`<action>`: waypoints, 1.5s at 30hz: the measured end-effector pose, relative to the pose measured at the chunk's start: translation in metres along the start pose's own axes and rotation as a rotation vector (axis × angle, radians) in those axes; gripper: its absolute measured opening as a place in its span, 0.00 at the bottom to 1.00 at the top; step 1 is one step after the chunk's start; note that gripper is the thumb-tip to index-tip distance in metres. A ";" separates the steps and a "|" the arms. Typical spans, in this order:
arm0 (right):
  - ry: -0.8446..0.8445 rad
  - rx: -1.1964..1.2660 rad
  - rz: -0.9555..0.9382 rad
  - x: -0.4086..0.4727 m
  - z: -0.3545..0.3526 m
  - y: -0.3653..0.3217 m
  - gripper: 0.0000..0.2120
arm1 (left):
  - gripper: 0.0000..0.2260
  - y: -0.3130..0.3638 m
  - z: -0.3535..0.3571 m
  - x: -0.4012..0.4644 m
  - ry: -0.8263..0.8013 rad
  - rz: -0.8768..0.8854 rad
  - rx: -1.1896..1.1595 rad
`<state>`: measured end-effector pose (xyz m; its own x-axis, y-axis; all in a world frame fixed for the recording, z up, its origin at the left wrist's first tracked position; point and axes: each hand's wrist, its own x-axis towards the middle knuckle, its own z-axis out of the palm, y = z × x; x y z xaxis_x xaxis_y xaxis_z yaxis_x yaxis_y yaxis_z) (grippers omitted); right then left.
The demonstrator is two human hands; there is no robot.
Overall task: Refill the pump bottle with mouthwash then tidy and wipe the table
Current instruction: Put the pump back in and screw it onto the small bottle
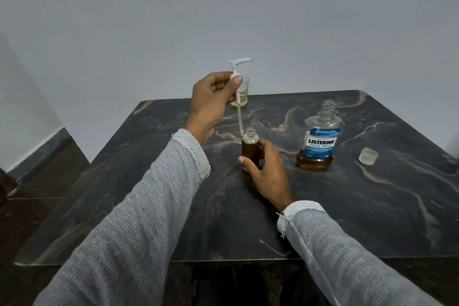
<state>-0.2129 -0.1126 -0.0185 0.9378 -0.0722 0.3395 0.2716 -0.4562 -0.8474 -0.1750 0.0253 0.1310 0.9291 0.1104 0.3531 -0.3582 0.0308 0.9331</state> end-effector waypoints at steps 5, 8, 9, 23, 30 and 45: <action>0.004 -0.016 0.006 0.000 0.001 0.002 0.28 | 0.08 -0.005 0.009 -0.007 0.053 0.010 -0.073; 0.002 -0.023 0.014 0.001 0.001 0.002 0.29 | 0.08 -0.005 0.011 -0.007 0.078 0.028 -0.091; 0.000 -0.022 0.012 0.001 0.001 0.002 0.29 | 0.08 -0.005 0.012 -0.006 0.085 0.034 -0.089; 0.022 -0.029 -0.024 0.000 0.001 0.003 0.27 | 0.09 -0.039 0.018 -0.022 0.002 0.035 0.019; 0.014 -0.029 -0.047 0.000 0.000 0.001 0.27 | 0.09 -0.062 0.013 -0.039 -0.070 0.069 0.132; 0.031 -0.013 -0.091 -0.001 0.000 0.002 0.24 | 0.13 -0.084 0.003 -0.049 -0.153 0.033 0.194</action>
<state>-0.2137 -0.1136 -0.0204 0.9022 -0.0568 0.4275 0.3526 -0.4739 -0.8069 -0.1903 0.0146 0.0354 0.9255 -0.0444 0.3760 -0.3781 -0.1630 0.9113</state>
